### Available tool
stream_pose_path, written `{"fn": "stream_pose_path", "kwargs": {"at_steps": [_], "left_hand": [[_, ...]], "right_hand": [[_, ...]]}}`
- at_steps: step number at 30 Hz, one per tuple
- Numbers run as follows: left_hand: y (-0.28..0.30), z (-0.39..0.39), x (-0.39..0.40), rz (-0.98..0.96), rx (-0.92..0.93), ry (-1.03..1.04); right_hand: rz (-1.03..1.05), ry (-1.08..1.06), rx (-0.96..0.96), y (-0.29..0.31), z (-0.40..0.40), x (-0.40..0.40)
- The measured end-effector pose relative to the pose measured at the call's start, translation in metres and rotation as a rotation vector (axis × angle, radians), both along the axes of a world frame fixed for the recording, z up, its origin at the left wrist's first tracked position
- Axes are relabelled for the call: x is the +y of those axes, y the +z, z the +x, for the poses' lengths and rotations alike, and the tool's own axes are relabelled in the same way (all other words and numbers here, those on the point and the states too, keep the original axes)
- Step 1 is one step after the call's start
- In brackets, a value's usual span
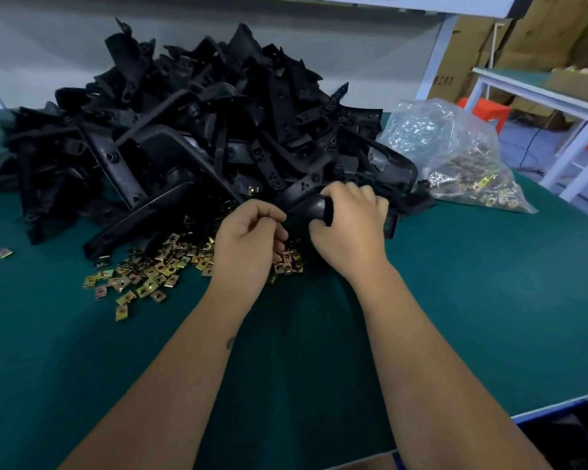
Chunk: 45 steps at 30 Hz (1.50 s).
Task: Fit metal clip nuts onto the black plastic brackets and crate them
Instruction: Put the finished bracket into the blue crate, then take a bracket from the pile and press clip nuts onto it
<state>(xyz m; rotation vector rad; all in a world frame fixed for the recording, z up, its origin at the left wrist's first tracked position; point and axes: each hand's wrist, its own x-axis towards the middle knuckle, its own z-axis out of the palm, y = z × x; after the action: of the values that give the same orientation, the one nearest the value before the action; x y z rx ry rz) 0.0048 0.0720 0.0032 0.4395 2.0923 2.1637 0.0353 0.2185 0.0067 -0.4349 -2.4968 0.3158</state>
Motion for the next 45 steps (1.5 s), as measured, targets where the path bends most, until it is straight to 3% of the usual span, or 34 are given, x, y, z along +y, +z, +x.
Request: {"fn": "stream_pose_path", "kwargs": {"at_steps": [3,6,10,14,18,21,26,29,32,38,45], "left_hand": [[0.008,-0.004,-0.011,0.153,-0.098,0.036],[0.016,-0.009,-0.02,0.294,-0.336,-0.007],[0.021,-0.014,-0.033,0.222,-0.559,-0.357],[0.025,-0.013,-0.039,0.276,-0.593,-0.679],[0.023,-0.006,-0.039,0.361,-0.555,-0.72],[0.019,-0.006,-0.038,0.462,-0.416,-0.764],[0.016,-0.018,-0.047,0.776,-0.322,-0.514],[0.015,-0.026,-0.054,0.807,-0.246,-0.34],[0.012,-0.032,-0.055,0.743,-0.269,-0.219],[0.007,-0.031,-0.039,0.664,-0.284,-0.09],[0.004,-0.028,-0.029,0.664,-0.277,-0.067]], "right_hand": [[0.018,0.025,0.143,0.006,0.005,-0.004],[-0.068,0.142,0.281,0.01,0.008,-0.014],[-0.137,0.368,0.416,0.012,0.006,-0.026],[-0.141,0.497,0.54,0.009,0.003,-0.03],[0.109,0.53,0.596,0.01,0.002,-0.026],[-0.03,0.368,0.702,0.013,0.0,-0.032],[-0.131,0.251,0.198,0.007,0.006,-0.025],[-0.177,0.323,-0.028,0.002,0.005,-0.033],[-0.067,0.372,-0.216,-0.006,-0.001,-0.042],[-0.091,0.35,-0.16,-0.009,-0.011,-0.042],[-0.447,0.286,0.019,-0.004,-0.025,-0.043]]}}
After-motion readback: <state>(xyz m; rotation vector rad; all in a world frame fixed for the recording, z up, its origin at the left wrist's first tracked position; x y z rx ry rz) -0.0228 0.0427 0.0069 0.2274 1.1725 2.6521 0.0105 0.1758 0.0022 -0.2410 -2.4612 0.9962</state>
